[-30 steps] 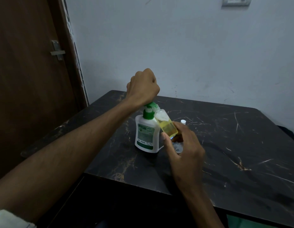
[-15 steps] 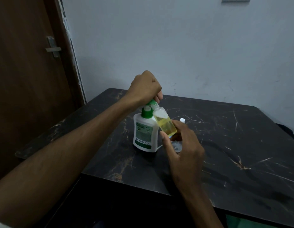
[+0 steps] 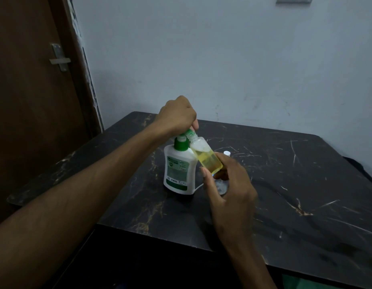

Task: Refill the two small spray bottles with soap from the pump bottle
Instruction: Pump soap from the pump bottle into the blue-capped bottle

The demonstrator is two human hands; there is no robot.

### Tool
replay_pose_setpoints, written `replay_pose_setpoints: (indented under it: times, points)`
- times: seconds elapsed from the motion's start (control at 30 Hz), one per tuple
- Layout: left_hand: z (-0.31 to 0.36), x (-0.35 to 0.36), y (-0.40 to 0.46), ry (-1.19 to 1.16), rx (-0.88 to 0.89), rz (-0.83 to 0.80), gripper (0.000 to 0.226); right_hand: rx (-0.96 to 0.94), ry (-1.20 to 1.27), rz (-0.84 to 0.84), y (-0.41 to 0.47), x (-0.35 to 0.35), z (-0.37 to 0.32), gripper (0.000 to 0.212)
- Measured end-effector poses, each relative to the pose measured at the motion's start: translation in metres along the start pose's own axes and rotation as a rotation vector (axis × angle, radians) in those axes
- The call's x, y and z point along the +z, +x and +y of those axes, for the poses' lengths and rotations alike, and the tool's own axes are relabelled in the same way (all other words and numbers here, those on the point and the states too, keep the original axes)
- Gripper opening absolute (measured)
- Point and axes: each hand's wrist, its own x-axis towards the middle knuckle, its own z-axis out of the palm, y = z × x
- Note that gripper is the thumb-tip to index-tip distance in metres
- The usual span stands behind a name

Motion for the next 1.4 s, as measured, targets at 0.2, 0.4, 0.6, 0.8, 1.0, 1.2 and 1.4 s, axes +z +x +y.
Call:
replay_pose_setpoints:
  times: [0.2, 0.4, 0.6, 0.8, 1.0, 1.2, 1.4]
  points:
    - [0.001, 0.002, 0.002, 0.004, -0.013, -0.017, 0.038, 0.015, 0.001, -0.026, 0.000, 0.000, 0.001, 0.039]
    - [0.003, 0.000, 0.003, -0.012, -0.026, -0.042, 0.039, 0.022, 0.009, -0.027, -0.001, 0.000, 0.001, 0.039]
    - [0.001, 0.002, 0.000, -0.045, -0.039, -0.056, 0.042, 0.023, 0.001, -0.031, 0.000, 0.000, 0.000, 0.039]
    - [0.002, -0.001, 0.000, -0.055, -0.040, -0.020, 0.039, 0.015, 0.008, -0.022, 0.000, 0.000, 0.002, 0.037]
    - [0.001, 0.001, 0.000, -0.039, -0.041, 0.009, 0.037, 0.044, 0.015, -0.045, -0.001, -0.001, 0.001, 0.043]
    - [-0.001, 0.004, 0.001, -0.112, -0.038, 0.054, 0.038, 0.022, 0.002, -0.018, -0.001, 0.000, 0.002, 0.041]
    - [-0.003, 0.006, 0.006, -0.099, -0.035, 0.084, 0.038, 0.028, 0.011, -0.013, -0.002, -0.001, 0.002, 0.039]
